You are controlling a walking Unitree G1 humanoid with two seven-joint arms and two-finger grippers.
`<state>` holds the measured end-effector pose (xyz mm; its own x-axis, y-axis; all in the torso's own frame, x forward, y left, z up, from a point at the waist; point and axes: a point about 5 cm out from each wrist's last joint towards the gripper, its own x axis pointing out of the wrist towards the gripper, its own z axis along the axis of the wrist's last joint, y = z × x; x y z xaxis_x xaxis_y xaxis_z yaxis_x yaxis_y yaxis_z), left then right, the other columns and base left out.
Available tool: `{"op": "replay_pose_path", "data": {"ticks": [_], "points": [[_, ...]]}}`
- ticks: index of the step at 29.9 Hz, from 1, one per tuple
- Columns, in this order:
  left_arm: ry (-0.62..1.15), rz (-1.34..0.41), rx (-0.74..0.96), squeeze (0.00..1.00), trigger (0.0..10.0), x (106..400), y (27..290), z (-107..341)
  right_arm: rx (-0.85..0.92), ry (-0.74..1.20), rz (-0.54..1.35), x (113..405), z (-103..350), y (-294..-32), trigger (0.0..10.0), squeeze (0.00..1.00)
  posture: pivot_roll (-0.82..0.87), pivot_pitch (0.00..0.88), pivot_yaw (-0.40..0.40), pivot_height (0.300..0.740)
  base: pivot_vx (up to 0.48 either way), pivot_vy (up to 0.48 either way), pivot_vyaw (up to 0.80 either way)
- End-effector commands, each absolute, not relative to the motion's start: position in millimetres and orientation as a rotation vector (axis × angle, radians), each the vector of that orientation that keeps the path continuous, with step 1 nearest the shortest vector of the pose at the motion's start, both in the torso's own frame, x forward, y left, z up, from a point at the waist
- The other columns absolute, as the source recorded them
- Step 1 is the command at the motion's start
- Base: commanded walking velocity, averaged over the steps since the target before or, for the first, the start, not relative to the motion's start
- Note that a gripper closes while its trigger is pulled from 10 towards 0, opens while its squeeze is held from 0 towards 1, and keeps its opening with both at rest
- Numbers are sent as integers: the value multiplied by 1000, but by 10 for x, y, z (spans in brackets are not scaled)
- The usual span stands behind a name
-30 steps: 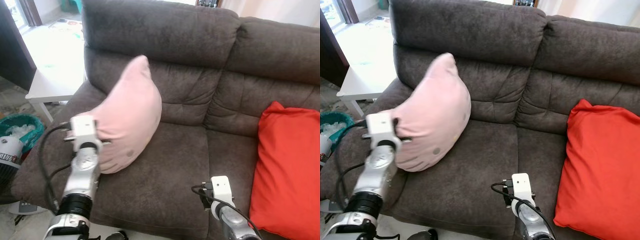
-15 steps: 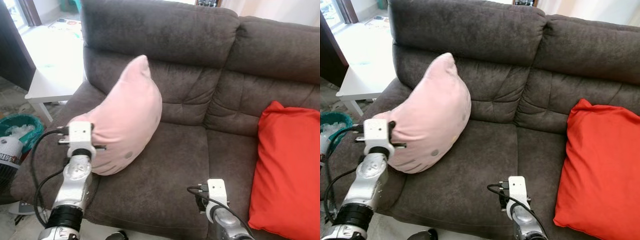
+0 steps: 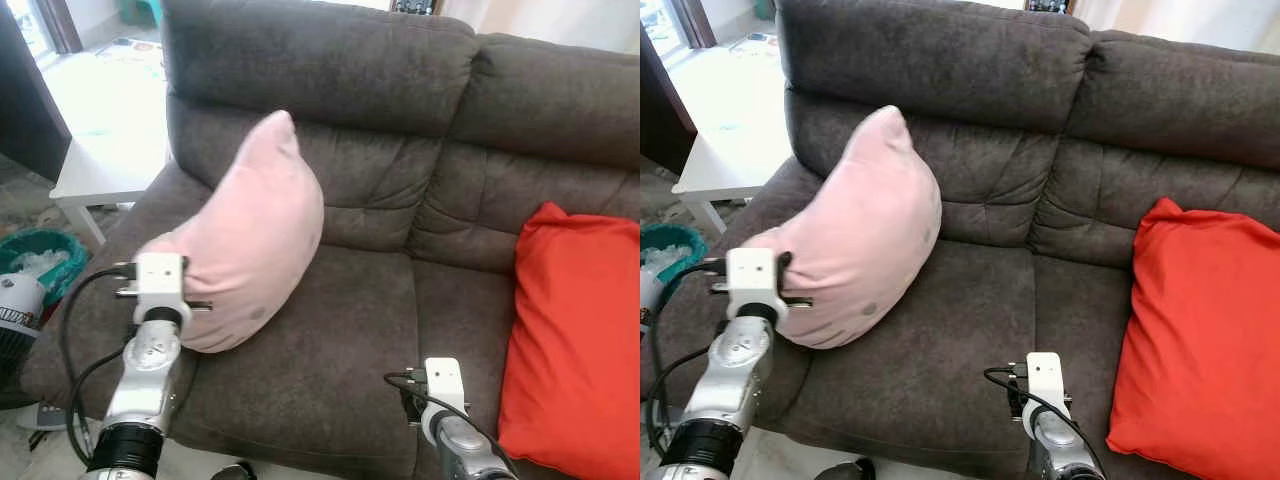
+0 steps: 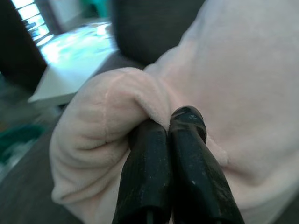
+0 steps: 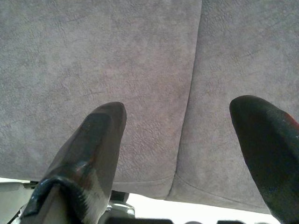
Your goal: Move the pillow to the sofa from floor
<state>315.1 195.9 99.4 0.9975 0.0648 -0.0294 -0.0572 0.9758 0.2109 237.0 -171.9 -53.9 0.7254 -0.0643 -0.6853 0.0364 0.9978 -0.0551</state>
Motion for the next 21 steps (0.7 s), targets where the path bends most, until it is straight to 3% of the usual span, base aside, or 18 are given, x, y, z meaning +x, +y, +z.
{"op": "replay_pose_path", "data": {"ticks": [1, 10, 11, 12, 14, 15, 21], "points": [[65, 45, 227, 0, 10000, 3102, 1935, 907, -27, 764, -72, 2327, -562, -1764, 10000, 0, 188, 70, -128, 740, 0, 0, 0], [-38, 217, 235, 0, 10000, 3141, 2142, 1131, -23, 766, -70, 2298, -577, -1773, 10000, 0, 187, 60, -127, 740, 0, 0, 0], [-54, 251, 221, 306, 10000, 3144, 2185, 1171, -23, 766, -71, 2296, -578, -1775, 10000, 0, 188, 61, -128, 740, 0, 0, 0], [-54, 251, 221, 306, 10000, 3144, 2185, 1171, -23, 766, -71, 2296, -578, -1775, 10000, 0, 188, 61, -128, 740, 0, 0, 0], [-79, 275, 220, 910, 10000, 3151, 2217, 1226, -21, 765, -71, 2295, -578, -1777, 10000, 0, 188, 64, -129, 740, 0, 0, 0], [-84, 278, 220, 1000, 10000, 3153, 2222, 1237, -21, 765, -71, 2295, -578, -1777, 10000, 0, 188, 64, -129, 740, 0, 0, 0], [-153, 291, 237, 1000, 10000, 3175, 2214, 1410, -20, 762, -73, 2288, -580, -1786, 10000, 0, 192, 75, -132, 740, 0, 0, 0]]}}
